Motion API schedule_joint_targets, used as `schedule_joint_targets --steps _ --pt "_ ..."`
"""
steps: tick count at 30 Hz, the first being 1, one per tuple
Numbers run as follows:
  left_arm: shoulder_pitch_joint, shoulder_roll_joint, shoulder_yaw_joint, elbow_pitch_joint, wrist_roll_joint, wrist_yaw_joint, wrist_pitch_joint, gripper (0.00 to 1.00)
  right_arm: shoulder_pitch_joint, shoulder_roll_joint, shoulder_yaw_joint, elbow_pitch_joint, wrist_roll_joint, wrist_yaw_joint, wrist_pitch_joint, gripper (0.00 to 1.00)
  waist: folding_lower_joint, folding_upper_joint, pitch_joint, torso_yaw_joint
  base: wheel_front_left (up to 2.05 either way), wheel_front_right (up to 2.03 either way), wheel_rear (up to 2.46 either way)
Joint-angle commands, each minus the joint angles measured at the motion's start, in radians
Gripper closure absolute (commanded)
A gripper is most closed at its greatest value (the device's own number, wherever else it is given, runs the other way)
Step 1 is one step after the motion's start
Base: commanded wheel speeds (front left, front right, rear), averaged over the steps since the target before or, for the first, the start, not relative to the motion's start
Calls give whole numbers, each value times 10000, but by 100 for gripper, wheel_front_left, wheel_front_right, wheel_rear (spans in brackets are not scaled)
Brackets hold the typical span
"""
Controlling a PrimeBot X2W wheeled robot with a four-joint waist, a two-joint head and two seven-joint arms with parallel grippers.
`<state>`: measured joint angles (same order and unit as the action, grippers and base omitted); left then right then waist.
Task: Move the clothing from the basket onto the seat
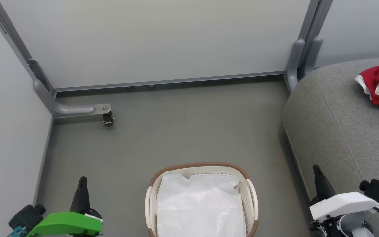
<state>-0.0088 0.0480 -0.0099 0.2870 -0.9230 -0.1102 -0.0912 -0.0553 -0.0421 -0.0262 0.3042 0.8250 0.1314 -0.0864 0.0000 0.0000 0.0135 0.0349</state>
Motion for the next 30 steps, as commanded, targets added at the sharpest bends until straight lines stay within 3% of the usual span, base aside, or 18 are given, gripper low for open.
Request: schedule_joint_targets --steps 1,30 --pt "-291 79 66 -174 -283 -45 63 100 -280 -53 -74 -168 345 -5 95 100 0 0 -2 -5 0 0 0" --pt "-639 92 572 -286 -3191 -134 916 100 -425 -77 -437 -377 3614 -7 938 100 0 0 -37 -125 0 0 0"
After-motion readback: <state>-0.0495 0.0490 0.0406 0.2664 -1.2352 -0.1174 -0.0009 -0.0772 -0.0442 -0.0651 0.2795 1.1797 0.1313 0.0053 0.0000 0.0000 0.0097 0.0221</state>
